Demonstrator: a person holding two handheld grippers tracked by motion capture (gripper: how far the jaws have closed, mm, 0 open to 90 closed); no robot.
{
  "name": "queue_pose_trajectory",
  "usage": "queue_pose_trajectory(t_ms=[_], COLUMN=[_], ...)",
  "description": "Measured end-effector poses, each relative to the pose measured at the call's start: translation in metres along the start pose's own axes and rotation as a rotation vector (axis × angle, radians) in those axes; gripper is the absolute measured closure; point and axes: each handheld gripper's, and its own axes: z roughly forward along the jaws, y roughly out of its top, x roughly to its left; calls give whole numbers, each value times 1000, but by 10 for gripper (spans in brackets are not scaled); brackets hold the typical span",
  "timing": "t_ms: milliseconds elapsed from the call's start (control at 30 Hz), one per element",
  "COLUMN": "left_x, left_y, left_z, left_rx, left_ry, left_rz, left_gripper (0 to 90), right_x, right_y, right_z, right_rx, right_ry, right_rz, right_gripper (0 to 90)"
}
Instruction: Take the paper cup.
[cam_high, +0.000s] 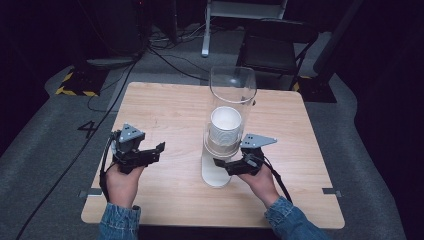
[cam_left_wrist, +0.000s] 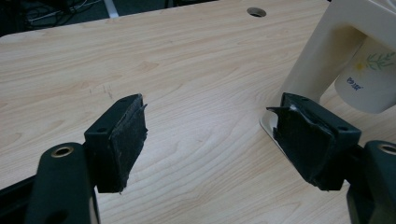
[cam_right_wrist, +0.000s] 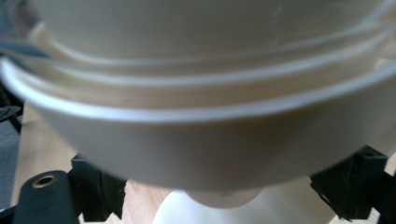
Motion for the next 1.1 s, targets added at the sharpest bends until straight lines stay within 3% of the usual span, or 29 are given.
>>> queue_pose_trajectory(t_ms=[200,333,533,800,1100], left_x=[0,0,0,0,-1], left_y=[-1,-1,-1,-1,-1], left_z=[0,1,1,2,2], left_rx=[3,3,5,6,12], left_ry=[1,2,2,1,-3], left_rz=[-4,-6,0,-7,-1], left_gripper=[249,249,247,246,246], right_x=[3,7,7,5,5], right_y=[0,0,0,-4,-8], right_z=[5,5,5,5,6], right_rx=[-43,-53,-50,-75,-93], right_ry=[-38,-62,-62,-55,-51], right_rz=[-12,-36,-38,-78,-77], right_gripper=[212,288,307,317,320])
